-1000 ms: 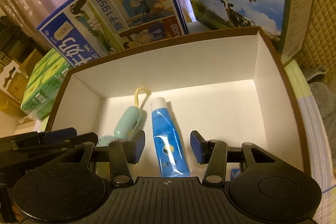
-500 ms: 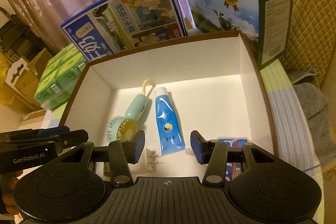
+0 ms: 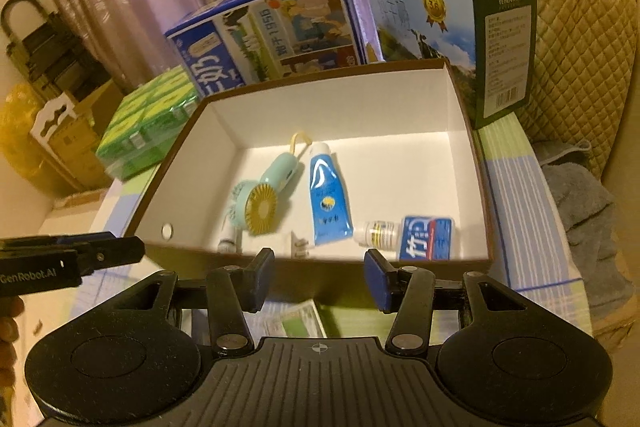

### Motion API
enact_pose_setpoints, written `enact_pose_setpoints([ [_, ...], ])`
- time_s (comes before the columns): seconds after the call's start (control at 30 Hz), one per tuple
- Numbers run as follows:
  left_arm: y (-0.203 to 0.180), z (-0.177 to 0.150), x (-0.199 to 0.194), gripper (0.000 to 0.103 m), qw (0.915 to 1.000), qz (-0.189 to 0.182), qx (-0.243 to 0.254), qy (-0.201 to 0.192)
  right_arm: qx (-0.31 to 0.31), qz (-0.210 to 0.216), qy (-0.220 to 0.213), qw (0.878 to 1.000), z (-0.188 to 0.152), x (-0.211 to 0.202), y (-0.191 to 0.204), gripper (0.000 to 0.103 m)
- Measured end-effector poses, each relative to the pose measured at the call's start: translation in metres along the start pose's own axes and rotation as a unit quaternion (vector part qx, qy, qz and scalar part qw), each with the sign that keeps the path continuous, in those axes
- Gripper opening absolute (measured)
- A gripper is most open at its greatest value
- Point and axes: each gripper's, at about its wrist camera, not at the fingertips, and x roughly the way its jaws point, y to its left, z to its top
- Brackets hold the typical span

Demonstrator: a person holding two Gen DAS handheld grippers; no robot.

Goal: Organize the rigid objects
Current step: 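Open both tools, releasing the fan and tube into the box, then move both tools back toward the medicine box and white power socket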

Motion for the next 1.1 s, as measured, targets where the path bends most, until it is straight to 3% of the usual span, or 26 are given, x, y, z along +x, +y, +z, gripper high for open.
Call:
enact_pose_setpoints([
  [0.23, 0.002, -0.036, -0.018, 0.047, 0.9999, 0.009, -0.007, 0.009, -0.036, -0.003, 0.012, 0.999, -0.038, -0.012, 0.007, 0.054],
  [0.7, -0.004, -0.101, -0.029, 0.048, 0.9989, 0.010, -0.025, 0.039, -0.043, 0.005, 0.067, 0.997, -0.097, -0.012, 0.002, 0.057],
  [1.1, -0.006, -0.114, -0.007, 0.048, 0.9978, 0.020, -0.034, 0.053, -0.028, -0.007, 0.092, 0.995, -0.116, -0.012, -0.011, 0.058],
])
